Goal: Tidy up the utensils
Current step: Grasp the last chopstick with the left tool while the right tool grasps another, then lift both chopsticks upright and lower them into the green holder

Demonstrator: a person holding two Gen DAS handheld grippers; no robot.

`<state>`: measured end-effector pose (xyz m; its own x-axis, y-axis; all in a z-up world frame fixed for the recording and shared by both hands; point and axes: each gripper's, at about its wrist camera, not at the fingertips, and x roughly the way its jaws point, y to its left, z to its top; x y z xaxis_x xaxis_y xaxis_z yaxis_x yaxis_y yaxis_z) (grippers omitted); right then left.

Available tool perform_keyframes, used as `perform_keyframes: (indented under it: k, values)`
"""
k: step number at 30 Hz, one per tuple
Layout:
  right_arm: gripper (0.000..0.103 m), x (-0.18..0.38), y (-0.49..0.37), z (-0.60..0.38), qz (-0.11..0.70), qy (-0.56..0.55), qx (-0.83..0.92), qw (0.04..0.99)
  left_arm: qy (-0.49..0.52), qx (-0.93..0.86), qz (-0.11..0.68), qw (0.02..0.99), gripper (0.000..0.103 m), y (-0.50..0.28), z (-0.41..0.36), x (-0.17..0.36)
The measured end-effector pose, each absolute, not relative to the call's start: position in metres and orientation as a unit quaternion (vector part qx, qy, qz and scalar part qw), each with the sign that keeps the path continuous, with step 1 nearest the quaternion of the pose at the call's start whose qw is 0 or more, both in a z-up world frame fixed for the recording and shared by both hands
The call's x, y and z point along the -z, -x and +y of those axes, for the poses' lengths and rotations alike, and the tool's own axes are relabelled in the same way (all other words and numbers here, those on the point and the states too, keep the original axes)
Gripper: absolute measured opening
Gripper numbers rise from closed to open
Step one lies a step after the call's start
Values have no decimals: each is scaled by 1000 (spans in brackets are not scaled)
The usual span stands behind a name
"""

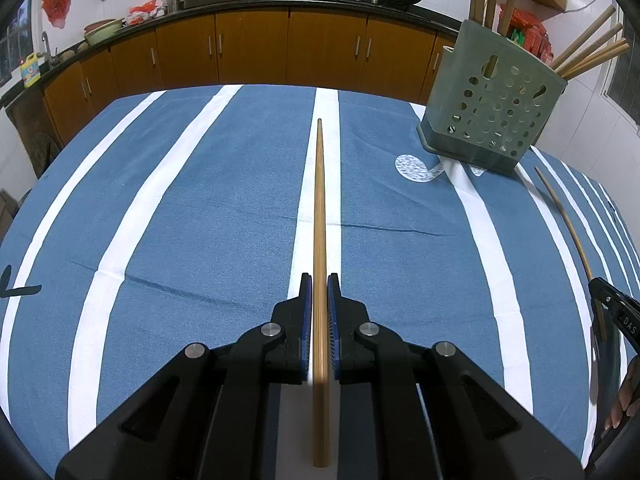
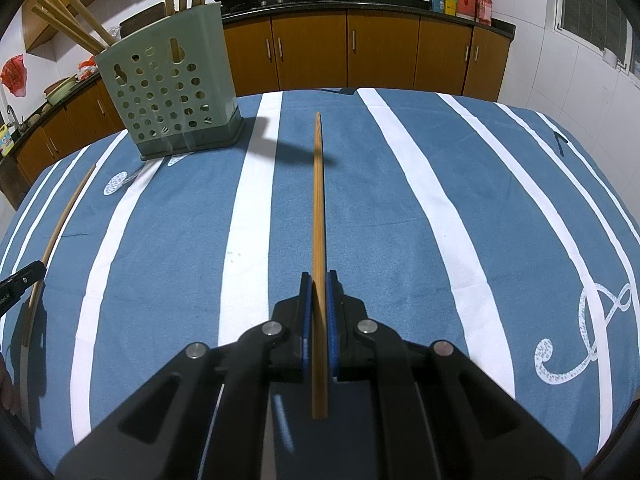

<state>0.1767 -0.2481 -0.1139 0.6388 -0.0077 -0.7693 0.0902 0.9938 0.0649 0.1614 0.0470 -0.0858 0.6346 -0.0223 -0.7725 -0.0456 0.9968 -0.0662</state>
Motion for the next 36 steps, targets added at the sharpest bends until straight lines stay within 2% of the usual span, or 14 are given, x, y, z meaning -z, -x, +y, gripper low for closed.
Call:
perform_keyframes:
  k: [22,36]
  values:
    - [8,102,-160,-251,406,-57,14,912,10,7,429,903,7,-146,43,82]
    - [8,-13,-139,-272,238,-77,21,968,47,21,290,956,7,-134,68,-35]
